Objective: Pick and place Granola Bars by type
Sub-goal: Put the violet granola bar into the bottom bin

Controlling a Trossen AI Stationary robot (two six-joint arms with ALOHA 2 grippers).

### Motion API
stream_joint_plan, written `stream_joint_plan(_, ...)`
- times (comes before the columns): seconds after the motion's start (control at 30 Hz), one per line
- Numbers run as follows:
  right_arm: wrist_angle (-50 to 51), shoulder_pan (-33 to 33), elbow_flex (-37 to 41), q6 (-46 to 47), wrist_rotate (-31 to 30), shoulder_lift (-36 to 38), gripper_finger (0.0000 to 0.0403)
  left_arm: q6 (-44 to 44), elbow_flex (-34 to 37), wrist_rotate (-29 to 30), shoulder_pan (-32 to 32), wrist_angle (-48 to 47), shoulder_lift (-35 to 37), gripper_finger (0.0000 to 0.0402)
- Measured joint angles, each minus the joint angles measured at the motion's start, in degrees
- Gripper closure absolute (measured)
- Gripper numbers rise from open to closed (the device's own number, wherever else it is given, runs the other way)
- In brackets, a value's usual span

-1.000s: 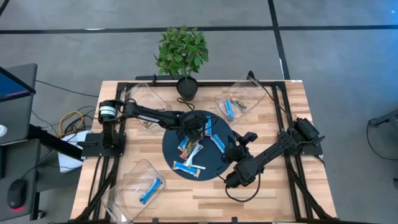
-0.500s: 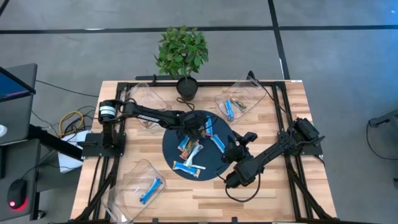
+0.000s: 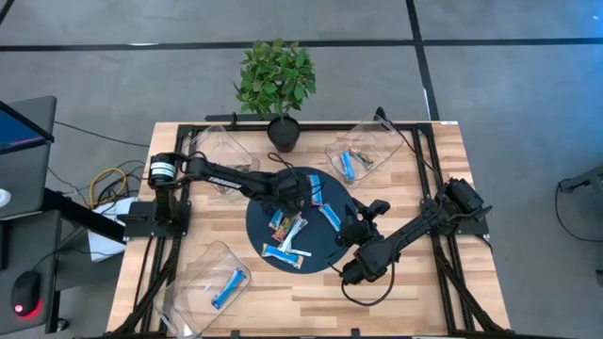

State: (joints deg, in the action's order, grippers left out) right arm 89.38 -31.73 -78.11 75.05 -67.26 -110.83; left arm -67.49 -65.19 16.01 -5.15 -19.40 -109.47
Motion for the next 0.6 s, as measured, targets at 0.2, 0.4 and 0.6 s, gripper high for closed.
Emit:
stream_joint_plan(0.2,0.0,0.0,0.0,0.0,0.0,0.0,0.0269,1.9,0.0,1.5,1.7,-0.3,1.2,0.0401)
stream_joint_plan(0.4,-0.4,0.1,0.0,0.0,0.0,0.0,0.0269,4.3,0.0,1.7,1.9,3.4,3.0,0.0399)
stream_joint_plan(0.6,-0.5,0.7,0.0,0.0,0.3,0.0,0.0269,3.2,0.0,-3.7,0.7,4.1,2.6,0.0352)
